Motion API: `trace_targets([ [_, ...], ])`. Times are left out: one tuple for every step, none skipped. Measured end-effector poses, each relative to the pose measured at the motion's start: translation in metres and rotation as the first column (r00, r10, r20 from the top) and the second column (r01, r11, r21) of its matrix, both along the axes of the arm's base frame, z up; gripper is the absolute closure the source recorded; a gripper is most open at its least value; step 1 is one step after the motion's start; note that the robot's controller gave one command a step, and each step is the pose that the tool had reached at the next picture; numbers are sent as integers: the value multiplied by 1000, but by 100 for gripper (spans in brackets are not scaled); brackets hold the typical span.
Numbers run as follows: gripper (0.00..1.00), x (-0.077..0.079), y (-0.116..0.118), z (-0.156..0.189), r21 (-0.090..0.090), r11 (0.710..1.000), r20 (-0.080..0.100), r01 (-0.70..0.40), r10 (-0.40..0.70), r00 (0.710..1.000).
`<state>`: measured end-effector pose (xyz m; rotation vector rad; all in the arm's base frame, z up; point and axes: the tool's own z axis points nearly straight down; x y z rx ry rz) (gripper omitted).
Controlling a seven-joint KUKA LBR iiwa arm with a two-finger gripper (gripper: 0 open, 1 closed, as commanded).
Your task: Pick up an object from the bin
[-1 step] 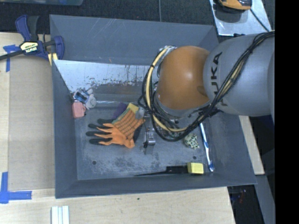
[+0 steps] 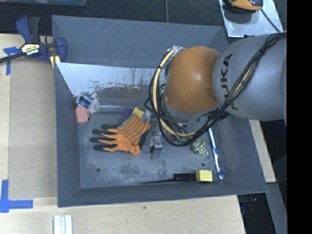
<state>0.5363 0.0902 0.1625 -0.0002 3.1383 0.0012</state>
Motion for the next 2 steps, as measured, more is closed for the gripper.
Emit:
trace_targets([
  [0, 26, 19, -56, -1, 988, 2, -151, 151, 988],
  [0, 60, 31, -47, -5, 825, 6, -565, 565, 825],
])
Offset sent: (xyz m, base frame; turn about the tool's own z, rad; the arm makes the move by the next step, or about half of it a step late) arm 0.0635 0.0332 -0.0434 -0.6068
